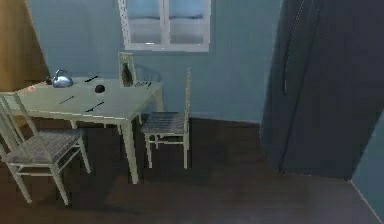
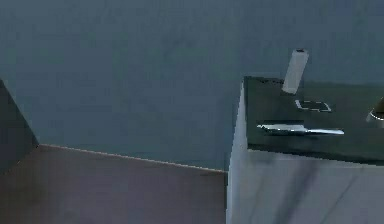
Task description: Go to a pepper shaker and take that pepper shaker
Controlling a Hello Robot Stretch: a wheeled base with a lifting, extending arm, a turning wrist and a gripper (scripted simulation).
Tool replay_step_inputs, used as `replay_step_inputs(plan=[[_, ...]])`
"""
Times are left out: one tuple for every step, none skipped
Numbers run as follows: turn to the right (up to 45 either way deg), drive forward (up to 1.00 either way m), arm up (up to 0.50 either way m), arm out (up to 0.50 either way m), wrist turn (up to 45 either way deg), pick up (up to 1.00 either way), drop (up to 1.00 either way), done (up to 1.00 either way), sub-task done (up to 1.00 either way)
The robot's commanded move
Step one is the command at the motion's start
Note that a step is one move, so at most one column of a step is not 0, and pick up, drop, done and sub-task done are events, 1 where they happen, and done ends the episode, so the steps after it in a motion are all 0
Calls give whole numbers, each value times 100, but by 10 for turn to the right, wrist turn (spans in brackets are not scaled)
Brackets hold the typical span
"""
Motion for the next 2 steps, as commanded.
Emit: replay_step_inputs(plan=[[450,0,0,0,0,0,0,0,0],[450,0,0,0,0,0,0,0,0]])
